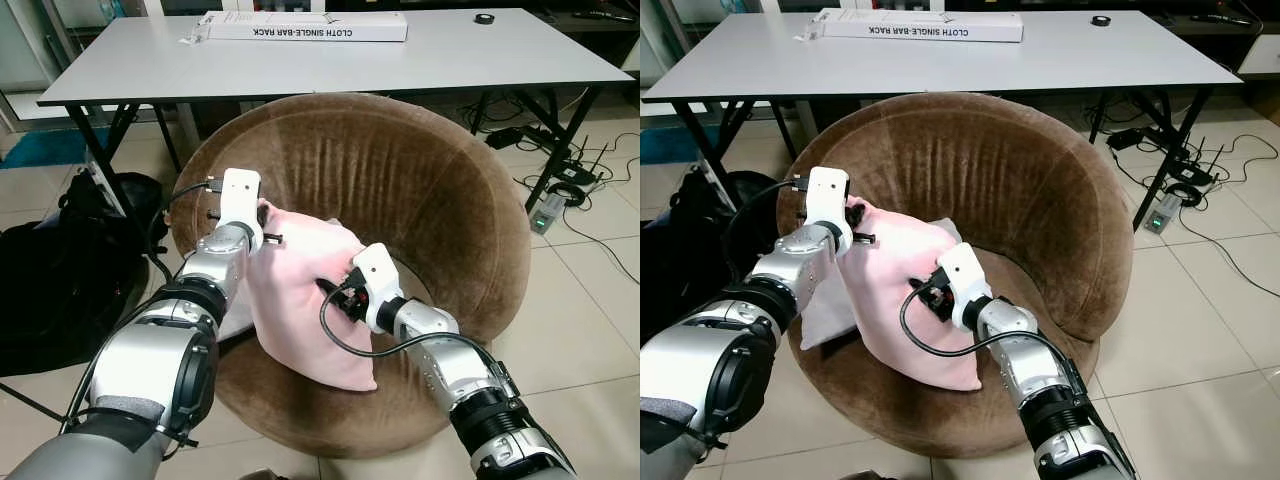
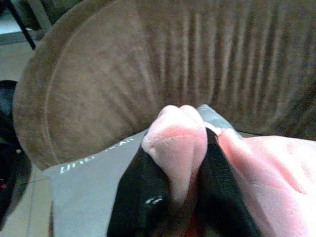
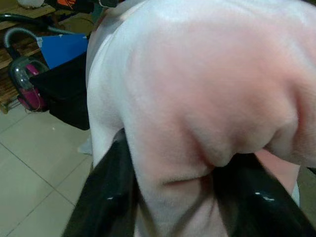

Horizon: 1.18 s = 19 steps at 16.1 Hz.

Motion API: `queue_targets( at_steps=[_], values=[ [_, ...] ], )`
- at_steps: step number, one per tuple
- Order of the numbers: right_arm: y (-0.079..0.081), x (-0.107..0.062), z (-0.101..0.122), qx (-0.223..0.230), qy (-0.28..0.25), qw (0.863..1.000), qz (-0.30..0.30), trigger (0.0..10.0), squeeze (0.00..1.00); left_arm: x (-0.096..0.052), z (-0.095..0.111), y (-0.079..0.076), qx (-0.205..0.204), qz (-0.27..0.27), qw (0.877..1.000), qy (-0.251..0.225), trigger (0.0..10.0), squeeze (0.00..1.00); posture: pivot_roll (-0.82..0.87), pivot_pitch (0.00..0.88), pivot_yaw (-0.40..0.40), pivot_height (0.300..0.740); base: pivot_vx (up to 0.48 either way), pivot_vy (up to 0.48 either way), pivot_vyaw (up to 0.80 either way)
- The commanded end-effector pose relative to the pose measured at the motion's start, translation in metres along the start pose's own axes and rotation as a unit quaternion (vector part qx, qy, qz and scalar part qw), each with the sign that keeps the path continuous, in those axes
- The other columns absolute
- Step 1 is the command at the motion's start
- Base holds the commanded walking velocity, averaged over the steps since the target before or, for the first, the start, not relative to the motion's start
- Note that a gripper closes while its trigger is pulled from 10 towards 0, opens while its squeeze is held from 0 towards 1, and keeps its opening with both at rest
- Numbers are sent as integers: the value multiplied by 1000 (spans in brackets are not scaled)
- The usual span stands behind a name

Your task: Move the pillow to the sofa from floor

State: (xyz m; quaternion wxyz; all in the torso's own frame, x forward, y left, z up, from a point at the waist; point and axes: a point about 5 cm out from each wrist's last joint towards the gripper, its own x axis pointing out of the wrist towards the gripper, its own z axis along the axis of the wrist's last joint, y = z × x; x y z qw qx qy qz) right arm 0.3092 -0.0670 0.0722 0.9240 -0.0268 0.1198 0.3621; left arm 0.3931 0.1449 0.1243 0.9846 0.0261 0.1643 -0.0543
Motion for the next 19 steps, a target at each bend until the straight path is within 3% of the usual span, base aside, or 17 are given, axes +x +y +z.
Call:
queue_targets(
  at_steps=[1, 10, 13, 14, 19],
  values=[
    [1, 5, 12, 1, -24, 1000, 12, 0, 0, 0, -1, -2, -8, -12, 1000, 3, 10000, 1000, -62, 0, 43, 740, 0, 0, 0],
    [-3, 8, 12, 9, -23, 1000, 8, 0, 0, -1, 2, 6, -20, -31, 999, -7, 10000, 1000, -42, 0, 38, 740, 0, 0, 0],
    [-10, 8, 10, 7, -13, 1000, -14, 0, 0, -2, 17, 12, -14, -33, 998, -48, 10000, 1000, -33, 0, 34, 740, 0, 0, 0],
    [-16, 8, 7, 8, -3, 999, -36, 0, 0, -3, 25, 9, -19, -66, 995, -74, 10000, 0, -3, 0, 17, 740, 0, 0, 0],
    [-38, 8, 8, 23, 8, 995, -93, 0, 0, -12, 23, 1, 31, -144, 982, -121, 10000, 0, 26, 0, 6, 740, 0, 0, 0]
  ],
)
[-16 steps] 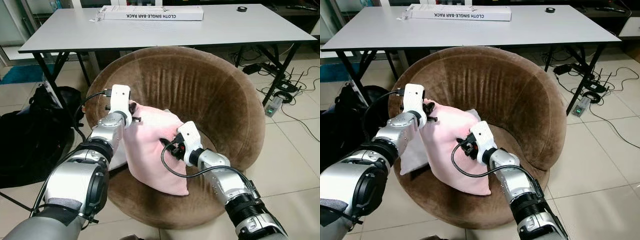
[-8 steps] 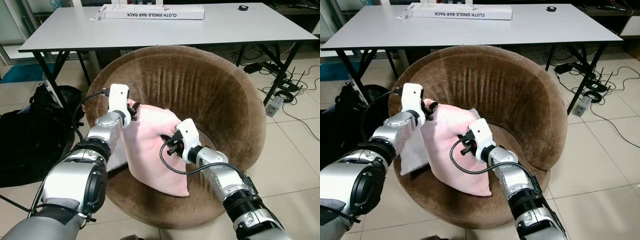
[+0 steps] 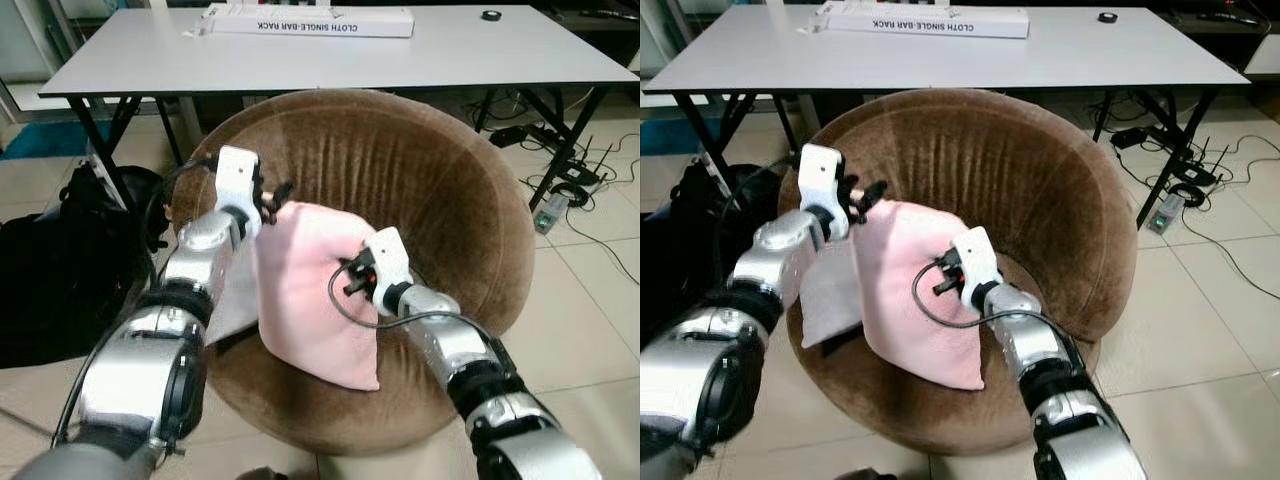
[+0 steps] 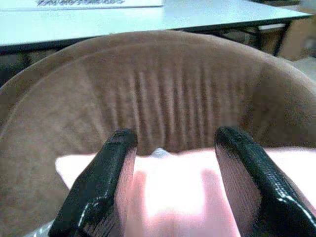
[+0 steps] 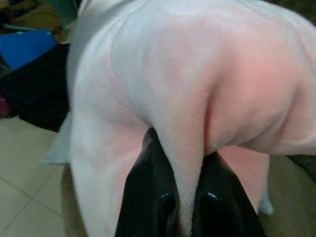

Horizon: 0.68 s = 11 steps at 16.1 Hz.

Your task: Move the pillow to the sofa from floor

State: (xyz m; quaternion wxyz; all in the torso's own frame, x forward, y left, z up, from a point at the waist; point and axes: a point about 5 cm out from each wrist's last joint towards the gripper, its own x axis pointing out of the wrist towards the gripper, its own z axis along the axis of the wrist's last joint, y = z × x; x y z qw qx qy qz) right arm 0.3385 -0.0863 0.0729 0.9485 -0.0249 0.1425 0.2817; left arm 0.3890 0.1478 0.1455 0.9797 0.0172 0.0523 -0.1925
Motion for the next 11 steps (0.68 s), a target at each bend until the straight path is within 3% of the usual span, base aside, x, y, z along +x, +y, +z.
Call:
queue_targets(
  at_steps=[1, 2, 4, 5, 7, 8, 9, 11],
  values=[
    [-10, 1, 6, 5, -9, 1000, -27, 0, 0, -4, -1, -3, 33, -25, 999, -4, 10000, 0, 26, 0, 6, 740, 0, 0, 0],
    [-13, 0, 6, 5, -7, 999, -35, 0, 0, -7, -3, -4, 45, -31, 999, -2, 10000, 0, 26, 0, 6, 740, 0, 0, 0],
    [-39, -4, 6, -1, 18, 994, -106, 0, 0, -38, -26, -13, 106, -83, 991, 23, 10000, 0, 50, 0, 21, 740, 0, 0, 0],
    [-46, -6, 5, -5, 29, 992, -124, 0, 0, -48, -31, -18, 110, -99, 989, 28, 10000, 0, 70, 0, 18, 740, 0, 0, 0],
    [-61, -11, 2, -51, 76, 982, -163, 0, 0, -88, -49, -31, 105, -164, 980, 30, 10000, 0, 84, 0, 14, 740, 0, 0, 0],
    [-64, -12, 1, -65, 85, 979, -173, 6196, 0, -99, -53, -32, 111, -169, 979, 34, 10000, 0, 106, 0, 4, 740, 0, 0, 0],
    [-67, -13, 0, -68, 95, 975, -188, 10000, 0, -114, -58, -30, 133, -174, 974, 47, 10000, 0, 116, 0, 1, 740, 0, 0, 0],
    [-66, -13, -4, -57, 100, 974, -195, 10000, 0, -130, -52, -24, 165, -154, 973, 54, 10000, 0, 127, 0, 0, 740, 0, 0, 0]
  ],
)
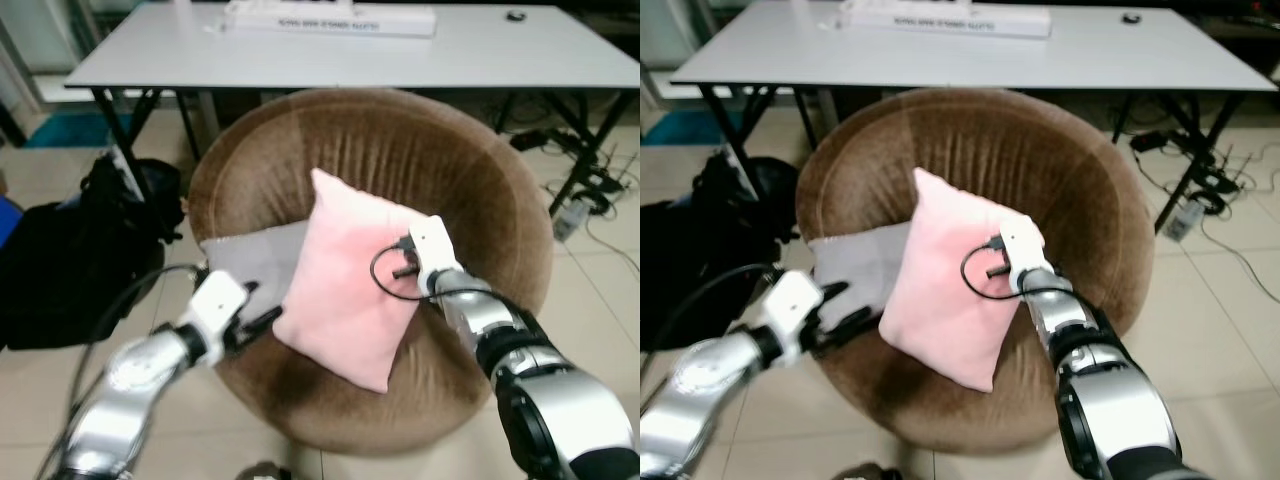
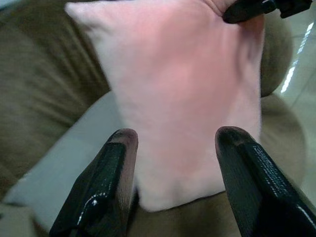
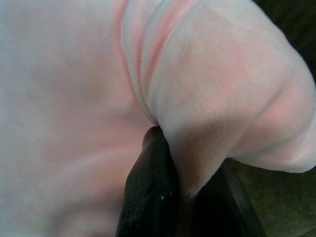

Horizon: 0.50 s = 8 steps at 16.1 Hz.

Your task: Move the pillow to the sofa from floor

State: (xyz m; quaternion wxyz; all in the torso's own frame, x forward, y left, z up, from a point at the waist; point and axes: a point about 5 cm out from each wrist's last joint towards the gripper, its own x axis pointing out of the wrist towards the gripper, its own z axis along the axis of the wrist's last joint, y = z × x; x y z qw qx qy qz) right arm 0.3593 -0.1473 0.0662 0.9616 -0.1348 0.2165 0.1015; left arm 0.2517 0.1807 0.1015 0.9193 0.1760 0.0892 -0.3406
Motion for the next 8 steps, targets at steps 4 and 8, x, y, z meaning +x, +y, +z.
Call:
queue_targets(
  at_steps=[4, 8],
  values=[
    [-3, 2, 7, 42, 3, 999, -20, 10000, 1000, -13, 17, 3, 28, 24, 999, -1, 10000, 0, 157, 0, 3, 740, 0, 0, 0],
    [2, 3, 22, 69, -30, 997, 18, 10000, 1000, -11, 21, -2, 38, 26, 999, 8, 10000, 0, 156, 0, 2, 740, 0, 0, 0]
  ],
)
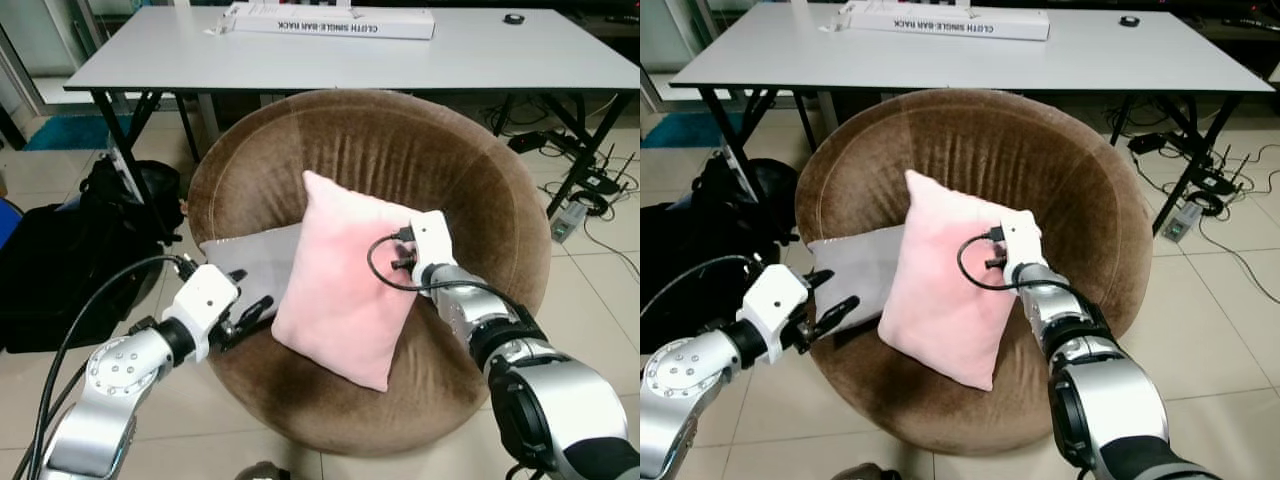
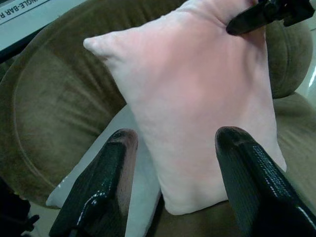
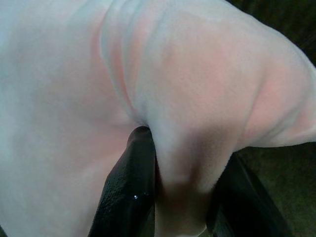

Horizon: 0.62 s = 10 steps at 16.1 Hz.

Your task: Move the pillow to the sofa from floor

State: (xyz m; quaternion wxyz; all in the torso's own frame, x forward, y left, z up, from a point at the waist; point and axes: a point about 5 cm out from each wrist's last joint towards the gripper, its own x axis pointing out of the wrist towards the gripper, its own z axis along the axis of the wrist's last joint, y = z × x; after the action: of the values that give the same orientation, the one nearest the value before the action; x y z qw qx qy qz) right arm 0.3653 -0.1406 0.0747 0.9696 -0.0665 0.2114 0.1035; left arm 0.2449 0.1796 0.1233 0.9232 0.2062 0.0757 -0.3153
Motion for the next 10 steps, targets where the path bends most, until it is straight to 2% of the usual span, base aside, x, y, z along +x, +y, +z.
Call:
queue_targets(
  at_steps=[1, 4, 5, 6, 7, 10],
  values=[
    [1, 2, 14, 1, -21, 1000, 6, 10000, 1000, 1, 3, -5, 4, -3, 1000, 3, 10000, 0, 156, 0, 2, 740, 0, 0, 0],
    [-3, 2, 23, -7, -33, 999, -12, 10000, 1000, 2, 3, -8, 0, -3, 1000, 4, 10000, 0, 156, 0, 2, 740, 0, 0, 0],
    [-5, 2, 24, -13, -34, 999, -17, 10000, 949, 2, 4, -8, 1, -2, 1000, 5, 10000, 0, 156, 0, 2, 740, 0, 0, 0],
    [-6, 2, 28, -19, -37, 999, -19, 10000, 949, 3, 4, -9, 2, -1, 1000, 7, 10000, 0, 159, 0, 2, 740, 0, 0, 0],
    [-8, 2, 32, -14, -43, 999, -19, 10000, 0, 3, 5, -10, -3, 1, 1000, 7, 10000, 0, 159, 0, 2, 740, 0, 0, 0],
    [-13, 2, 50, -8, -76, 997, -32, 10000, 0, 4, 7, -10, -2, 8, 1000, 9, 10000, 0, 163, 0, 0, 740, 0, 0, 0]
  ],
)
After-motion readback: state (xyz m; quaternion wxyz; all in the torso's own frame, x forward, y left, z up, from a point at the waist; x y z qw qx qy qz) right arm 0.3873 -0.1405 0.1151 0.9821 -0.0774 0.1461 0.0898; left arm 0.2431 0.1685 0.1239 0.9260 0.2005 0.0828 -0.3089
